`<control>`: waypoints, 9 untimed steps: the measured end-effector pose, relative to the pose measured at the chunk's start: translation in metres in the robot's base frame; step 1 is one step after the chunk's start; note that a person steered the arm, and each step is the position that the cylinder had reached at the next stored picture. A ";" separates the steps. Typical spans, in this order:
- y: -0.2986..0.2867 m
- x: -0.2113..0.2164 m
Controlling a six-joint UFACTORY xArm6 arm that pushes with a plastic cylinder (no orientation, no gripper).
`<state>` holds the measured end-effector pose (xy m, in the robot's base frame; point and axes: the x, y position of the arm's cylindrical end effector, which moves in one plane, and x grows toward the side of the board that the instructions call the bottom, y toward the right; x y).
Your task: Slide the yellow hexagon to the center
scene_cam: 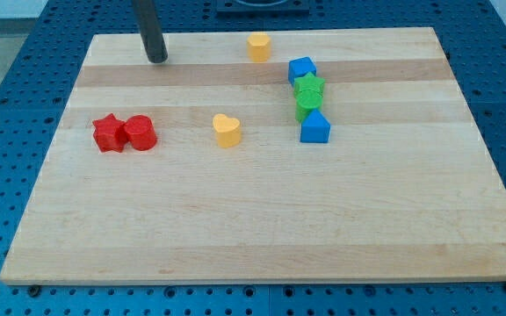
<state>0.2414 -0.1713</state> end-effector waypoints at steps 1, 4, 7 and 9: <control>0.021 -0.023; 0.101 -0.049; 0.159 -0.046; 0.159 -0.018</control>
<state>0.2236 -0.0126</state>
